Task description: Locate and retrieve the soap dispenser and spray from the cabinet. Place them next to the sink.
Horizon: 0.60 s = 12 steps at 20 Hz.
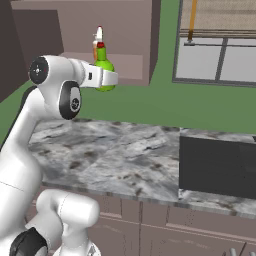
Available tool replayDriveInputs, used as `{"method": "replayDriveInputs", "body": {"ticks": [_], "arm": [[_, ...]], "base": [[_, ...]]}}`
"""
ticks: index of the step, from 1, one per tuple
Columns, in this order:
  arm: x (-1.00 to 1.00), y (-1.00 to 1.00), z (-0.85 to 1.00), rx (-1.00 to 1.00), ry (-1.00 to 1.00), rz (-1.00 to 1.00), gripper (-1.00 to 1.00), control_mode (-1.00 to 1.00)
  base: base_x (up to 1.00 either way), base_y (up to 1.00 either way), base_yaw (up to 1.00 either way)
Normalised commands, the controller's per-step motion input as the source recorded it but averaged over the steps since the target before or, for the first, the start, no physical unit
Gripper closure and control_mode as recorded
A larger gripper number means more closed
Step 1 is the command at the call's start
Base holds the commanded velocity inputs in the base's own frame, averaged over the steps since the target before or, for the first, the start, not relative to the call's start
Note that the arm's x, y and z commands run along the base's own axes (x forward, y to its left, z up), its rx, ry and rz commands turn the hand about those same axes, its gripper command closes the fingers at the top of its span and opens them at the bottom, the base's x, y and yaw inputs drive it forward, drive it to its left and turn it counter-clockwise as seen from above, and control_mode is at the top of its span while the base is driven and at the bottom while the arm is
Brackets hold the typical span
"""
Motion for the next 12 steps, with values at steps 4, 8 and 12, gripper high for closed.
{"method": "replayDriveInputs", "body": {"ticks": [4,8,12], "arm": [[-0.83,-0.11,-0.02,0.00,-0.01,0.00,1.00,-1.00],[-0.78,-0.24,-0.03,0.00,-0.06,-0.03,1.00,-1.00],[-0.88,-0.35,-0.18,0.00,-0.08,-0.05,1.00,-1.00]], "base": [[0.00,0.00,0.00],[0.00,0.00,0.00],[0.00,0.00,0.00]]}}
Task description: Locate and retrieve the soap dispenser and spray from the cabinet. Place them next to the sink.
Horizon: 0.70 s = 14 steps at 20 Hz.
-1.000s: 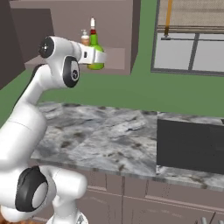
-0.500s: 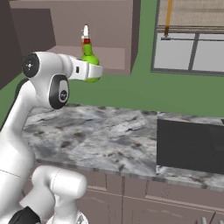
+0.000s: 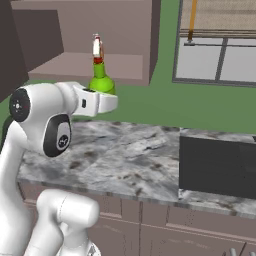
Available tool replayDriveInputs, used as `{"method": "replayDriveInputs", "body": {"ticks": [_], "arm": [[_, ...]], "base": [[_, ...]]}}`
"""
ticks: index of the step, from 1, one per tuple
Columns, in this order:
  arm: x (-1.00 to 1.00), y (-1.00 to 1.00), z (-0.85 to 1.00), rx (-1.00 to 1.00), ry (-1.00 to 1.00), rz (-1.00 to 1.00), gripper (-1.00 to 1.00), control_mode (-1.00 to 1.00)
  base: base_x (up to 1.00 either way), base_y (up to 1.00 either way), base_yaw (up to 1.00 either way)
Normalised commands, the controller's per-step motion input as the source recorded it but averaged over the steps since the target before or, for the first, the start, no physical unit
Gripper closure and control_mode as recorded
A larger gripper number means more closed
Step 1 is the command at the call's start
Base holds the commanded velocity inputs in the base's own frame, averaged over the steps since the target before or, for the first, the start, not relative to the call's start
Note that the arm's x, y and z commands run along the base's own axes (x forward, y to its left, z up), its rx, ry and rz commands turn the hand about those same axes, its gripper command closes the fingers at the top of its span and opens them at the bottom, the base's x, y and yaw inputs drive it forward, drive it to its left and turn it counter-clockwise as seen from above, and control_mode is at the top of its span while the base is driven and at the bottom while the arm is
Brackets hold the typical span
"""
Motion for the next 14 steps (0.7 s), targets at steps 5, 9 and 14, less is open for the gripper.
{"method": "replayDriveInputs", "body": {"ticks": [5,9,14], "arm": [[-0.83,-0.44,-0.25,0.00,-0.04,-0.07,1.00,-1.00],[-0.26,-0.47,-0.29,0.00,0.07,-0.05,1.00,-1.00],[0.09,-0.16,-0.12,-0.01,0.02,-0.04,1.00,-1.00]], "base": [[0.00,0.00,0.00],[0.00,0.00,0.00],[0.00,0.00,0.00]]}}
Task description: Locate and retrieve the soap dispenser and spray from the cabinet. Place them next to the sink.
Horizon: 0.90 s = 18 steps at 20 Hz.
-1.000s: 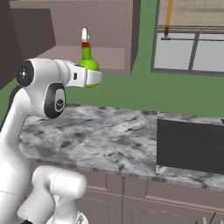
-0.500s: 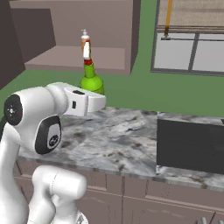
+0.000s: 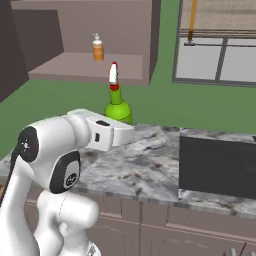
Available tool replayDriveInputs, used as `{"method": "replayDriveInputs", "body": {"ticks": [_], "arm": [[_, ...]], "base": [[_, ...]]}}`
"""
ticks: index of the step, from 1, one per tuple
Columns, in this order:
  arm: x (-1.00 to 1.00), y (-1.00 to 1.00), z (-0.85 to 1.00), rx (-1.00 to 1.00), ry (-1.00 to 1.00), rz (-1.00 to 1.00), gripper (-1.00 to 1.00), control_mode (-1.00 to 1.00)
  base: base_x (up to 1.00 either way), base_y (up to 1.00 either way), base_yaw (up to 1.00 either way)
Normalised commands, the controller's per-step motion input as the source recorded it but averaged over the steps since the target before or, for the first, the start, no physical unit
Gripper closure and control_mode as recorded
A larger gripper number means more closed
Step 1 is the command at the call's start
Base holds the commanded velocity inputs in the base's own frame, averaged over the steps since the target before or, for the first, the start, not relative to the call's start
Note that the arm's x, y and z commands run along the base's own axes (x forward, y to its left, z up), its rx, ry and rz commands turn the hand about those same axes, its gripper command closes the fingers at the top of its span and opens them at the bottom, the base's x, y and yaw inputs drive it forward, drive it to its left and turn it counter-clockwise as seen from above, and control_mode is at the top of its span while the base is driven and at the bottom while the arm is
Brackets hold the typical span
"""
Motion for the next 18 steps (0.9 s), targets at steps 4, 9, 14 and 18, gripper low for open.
{"method": "replayDriveInputs", "body": {"ticks": [4,9,14,18], "arm": [[0.38,-0.34,-0.47,0.00,-0.03,-0.02,1.00,-1.00],[0.42,-0.40,-0.43,0.00,-0.08,0.04,1.00,-1.00],[0.41,-0.20,-0.46,0.00,-0.15,0.15,1.00,-1.00],[0.55,-0.18,-0.51,0.00,-0.05,0.16,1.00,-1.00]], "base": [[0.00,0.00,0.00],[0.00,0.00,0.00],[0.00,0.00,0.00],[0.00,0.00,0.00]]}}
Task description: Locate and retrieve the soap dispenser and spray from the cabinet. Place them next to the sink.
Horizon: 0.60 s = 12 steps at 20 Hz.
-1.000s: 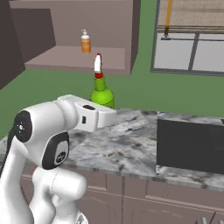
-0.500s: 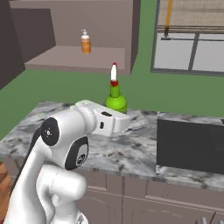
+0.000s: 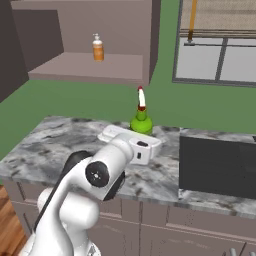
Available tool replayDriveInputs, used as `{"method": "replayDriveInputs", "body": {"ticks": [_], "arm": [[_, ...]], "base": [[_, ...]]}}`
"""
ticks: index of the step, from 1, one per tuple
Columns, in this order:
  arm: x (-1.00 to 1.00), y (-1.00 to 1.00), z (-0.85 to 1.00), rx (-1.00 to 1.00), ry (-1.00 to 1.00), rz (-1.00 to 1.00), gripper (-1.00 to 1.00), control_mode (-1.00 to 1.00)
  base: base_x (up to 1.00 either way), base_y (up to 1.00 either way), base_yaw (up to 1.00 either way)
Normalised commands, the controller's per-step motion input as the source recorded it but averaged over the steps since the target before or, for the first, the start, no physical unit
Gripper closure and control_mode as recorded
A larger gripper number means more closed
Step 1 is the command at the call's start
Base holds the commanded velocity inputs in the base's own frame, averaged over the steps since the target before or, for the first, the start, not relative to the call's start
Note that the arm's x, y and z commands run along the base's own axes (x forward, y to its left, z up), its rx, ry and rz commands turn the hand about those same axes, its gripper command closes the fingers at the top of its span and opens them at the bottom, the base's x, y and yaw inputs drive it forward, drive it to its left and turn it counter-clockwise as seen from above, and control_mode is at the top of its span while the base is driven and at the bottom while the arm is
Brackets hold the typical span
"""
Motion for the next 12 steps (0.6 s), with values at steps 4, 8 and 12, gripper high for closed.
{"method": "replayDriveInputs", "body": {"ticks": [4,8,12], "arm": [[0.66,-0.07,-0.62,-0.05,0.04,0.22,1.00,-1.00],[0.56,-0.15,-0.58,-0.03,0.06,0.30,1.00,-1.00],[0.45,-0.18,-0.37,-0.06,0.07,0.24,1.00,-1.00]], "base": [[0.00,0.00,0.00],[0.00,0.00,0.00],[0.00,0.00,0.00]]}}
